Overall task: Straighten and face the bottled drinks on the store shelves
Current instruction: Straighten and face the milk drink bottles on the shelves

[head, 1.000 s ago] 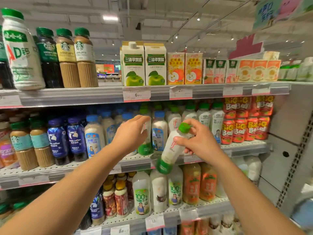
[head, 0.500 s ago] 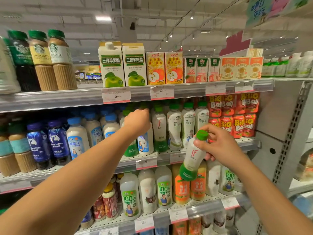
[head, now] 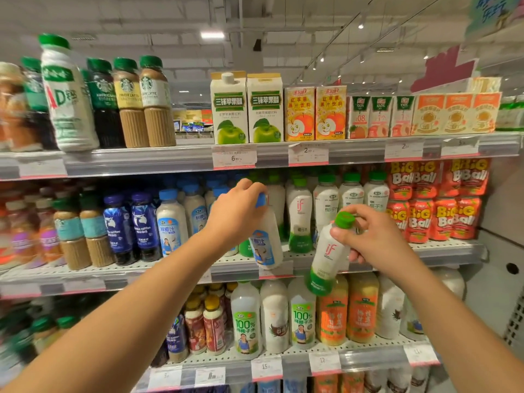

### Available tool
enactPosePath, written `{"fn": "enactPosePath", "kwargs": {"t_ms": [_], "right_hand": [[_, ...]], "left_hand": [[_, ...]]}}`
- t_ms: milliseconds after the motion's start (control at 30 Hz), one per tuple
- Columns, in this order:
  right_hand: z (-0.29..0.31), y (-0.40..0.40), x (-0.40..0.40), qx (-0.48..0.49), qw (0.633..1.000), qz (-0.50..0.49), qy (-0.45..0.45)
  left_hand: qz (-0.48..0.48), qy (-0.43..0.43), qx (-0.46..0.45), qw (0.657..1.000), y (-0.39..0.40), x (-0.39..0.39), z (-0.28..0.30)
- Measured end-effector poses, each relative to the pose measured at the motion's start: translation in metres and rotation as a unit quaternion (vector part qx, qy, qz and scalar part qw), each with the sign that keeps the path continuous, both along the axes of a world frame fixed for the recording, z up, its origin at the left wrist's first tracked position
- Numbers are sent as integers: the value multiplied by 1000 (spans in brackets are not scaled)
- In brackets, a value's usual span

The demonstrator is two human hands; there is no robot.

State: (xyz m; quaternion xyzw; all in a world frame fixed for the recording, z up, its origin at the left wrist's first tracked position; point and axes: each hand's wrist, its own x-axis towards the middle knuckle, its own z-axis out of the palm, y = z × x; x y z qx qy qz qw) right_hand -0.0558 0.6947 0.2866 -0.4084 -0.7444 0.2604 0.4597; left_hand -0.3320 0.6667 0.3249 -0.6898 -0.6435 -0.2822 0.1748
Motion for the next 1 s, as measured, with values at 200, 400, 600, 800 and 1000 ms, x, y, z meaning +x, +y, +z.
{"fn": "enactPosePath", "kwargs": {"t_ms": [200,400,600,800,1000], "right_hand": [[7,8,-42,40,999,23,-3],[15,23,-84,78,997,10,-20],[22,39,-111,84,994,-23,-67],[40,62,-126,93,981,-43,-164],[52,77,-145,121,963,-72,-231]], "left_hand": [[-15,10,72,997,-48,-41,12],[12,13,104,994,-65,-84,10],[34,34,119,992,-63,-114,-2],[60,53,148,986,-48,-134,-6],[74,50,109,990,-26,-137,-13]]}}
